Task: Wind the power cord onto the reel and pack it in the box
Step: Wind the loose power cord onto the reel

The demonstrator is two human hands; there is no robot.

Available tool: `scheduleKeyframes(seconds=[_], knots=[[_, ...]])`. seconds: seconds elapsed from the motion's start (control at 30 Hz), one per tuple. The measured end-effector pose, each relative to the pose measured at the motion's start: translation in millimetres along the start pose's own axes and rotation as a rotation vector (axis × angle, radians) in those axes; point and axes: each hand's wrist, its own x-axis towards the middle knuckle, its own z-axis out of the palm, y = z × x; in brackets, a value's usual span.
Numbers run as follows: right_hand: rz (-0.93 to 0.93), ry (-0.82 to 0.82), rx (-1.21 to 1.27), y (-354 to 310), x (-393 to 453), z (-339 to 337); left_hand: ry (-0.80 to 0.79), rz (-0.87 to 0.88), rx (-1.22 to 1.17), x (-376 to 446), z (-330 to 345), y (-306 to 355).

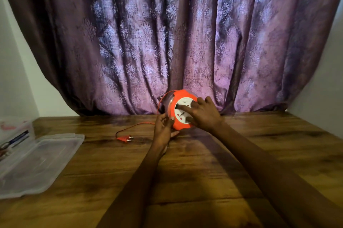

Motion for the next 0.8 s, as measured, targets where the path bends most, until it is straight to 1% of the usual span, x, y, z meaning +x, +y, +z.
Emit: scheduleKeyframes(seconds=[0.07,0.13,0.17,0.23,0.27,0.33,0.37,0.4,0.43,0.5,0.53,0.57,0.6,0.63,0.67,0.7,0.73,0.8], knots=[[0.262,-0.009,0.208,-10,4,-2,0.019,0.021,-0.037,-2,6,-3],[0.532,-0.010,0.486,-21,8,-6,0.027,0.049,-0.050,-3,6,-4],[0.638,-0.037,0.614,-26,10,-8,0.024,0.065,-0.045,-2,5,-5],[0.811,-0.103,0.889,-32,13,-11,0.026,0.081,-0.031,-2,2,-6],[0.889,-0.107,1.091,-32,15,-12,0.029,0.085,-0.028,-1,2,-7],[1.067,-0.060,1.544,-35,16,-11,0.039,0.086,-0.034,-2,6,-9],[1.153,-0.027,1.692,-37,15,-10,0.043,0.079,-0.040,-3,8,-10],[1.215,-0.011,1.771,-39,15,-8,0.045,0.074,-0.046,-3,9,-11],[1.239,-0.015,1.797,-41,14,-4,0.042,0.075,-0.047,-2,8,-12],[1.203,-0.045,1.754,-43,12,1,0.049,0.088,-0.036,-1,5,-12],[1.142,-0.069,1.681,-41,11,2,0.062,0.096,-0.035,1,3,-10],[1.058,-0.086,1.558,-37,10,4,0.077,0.103,-0.045,2,0,-8],[0.973,-0.090,1.379,-33,8,5,0.092,0.107,-0.059,3,-2,-6],[0.887,-0.078,1.149,-29,6,7,0.107,0.105,-0.070,5,-5,-4],[0.782,-0.034,0.907,-26,4,9,0.120,0.098,-0.067,8,-8,-1],[0.636,0.026,0.706,-23,2,10,0.132,0.085,-0.054,10,-11,1],[0.447,0.071,0.557,-19,0,11,0.137,0.070,-0.040,13,-16,3],[0.050,0.092,0.354,-10,-2,12,0.122,0.039,-0.018,17,-24,6]])
